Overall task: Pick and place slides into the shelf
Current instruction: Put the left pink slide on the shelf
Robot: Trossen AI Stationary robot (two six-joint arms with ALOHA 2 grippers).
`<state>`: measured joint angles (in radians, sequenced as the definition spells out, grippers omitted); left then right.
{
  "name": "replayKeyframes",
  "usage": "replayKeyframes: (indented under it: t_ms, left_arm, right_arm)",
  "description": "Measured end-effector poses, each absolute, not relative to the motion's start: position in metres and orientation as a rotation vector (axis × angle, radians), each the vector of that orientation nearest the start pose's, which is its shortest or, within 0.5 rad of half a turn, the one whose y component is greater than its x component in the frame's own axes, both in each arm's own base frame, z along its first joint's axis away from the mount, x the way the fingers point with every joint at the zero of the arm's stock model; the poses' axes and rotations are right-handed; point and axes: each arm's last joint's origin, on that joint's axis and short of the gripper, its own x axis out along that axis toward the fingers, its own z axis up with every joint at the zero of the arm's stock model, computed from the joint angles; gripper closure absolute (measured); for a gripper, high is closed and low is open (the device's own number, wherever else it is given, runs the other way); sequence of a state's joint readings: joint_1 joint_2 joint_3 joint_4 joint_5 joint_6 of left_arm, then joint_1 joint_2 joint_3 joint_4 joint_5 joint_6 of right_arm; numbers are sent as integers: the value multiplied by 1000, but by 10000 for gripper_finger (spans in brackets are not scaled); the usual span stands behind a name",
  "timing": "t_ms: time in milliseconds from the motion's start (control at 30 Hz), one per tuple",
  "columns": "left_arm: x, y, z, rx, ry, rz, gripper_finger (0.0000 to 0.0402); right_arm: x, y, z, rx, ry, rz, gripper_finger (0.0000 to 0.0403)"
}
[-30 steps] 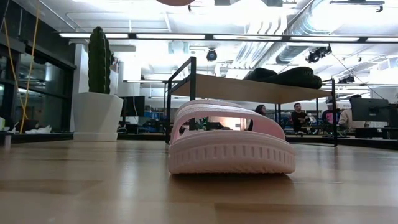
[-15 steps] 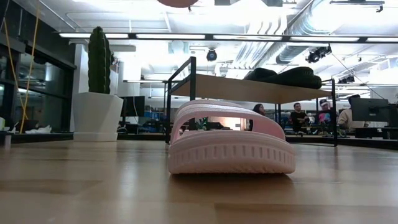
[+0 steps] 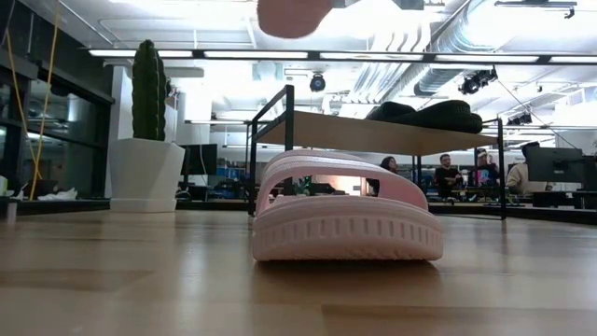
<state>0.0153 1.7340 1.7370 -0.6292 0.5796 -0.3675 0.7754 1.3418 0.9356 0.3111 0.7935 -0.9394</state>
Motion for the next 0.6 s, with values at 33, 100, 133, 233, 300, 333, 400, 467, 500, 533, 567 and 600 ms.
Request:
replayKeyframes:
  t_ms: [33, 100, 133, 233, 300, 333, 400, 467, 500, 533, 567, 600]
  left_arm:
    - [383, -7, 371, -534, 701, -423, 202]
    - [383, 1, 371, -541, 695, -403, 195]
    - [383, 6, 371, -545, 691, -392, 192]
    - [382, 20, 371, -544, 677, -361, 186]
    - [381, 30, 371, -542, 668, -340, 185]
    - [381, 35, 371, -542, 663, -330, 185]
    - [380, 44, 371, -549, 657, -308, 185]
    - [379, 53, 371, -551, 649, -287, 185]
    - [378, 58, 371, -548, 644, -279, 185]
    - [377, 62, 371, -547, 641, -272, 185]
    - [377, 65, 371, -551, 638, -265, 185]
    - [376, 69, 371, -555, 635, -262, 185]
  right_arm:
    - [226, 193, 311, -1007, 74, 8, 384]
    - [224, 194, 311, -1007, 82, -9, 384]
    - [224, 194, 311, -1008, 87, -20, 384]
    - [224, 193, 311, -1002, 98, -46, 384]
    - [224, 193, 310, -993, 105, -56, 384]
    - [224, 193, 310, -995, 107, -54, 384]
    - [224, 194, 310, -998, 102, -36, 384]
    - [223, 194, 309, -998, 103, -34, 384]
    - [223, 194, 309, -998, 104, -36, 384]
    - [224, 194, 309, -998, 104, -37, 384]
    - [224, 193, 309, -998, 106, -40, 384]
    - [224, 193, 310, -999, 111, -51, 384]
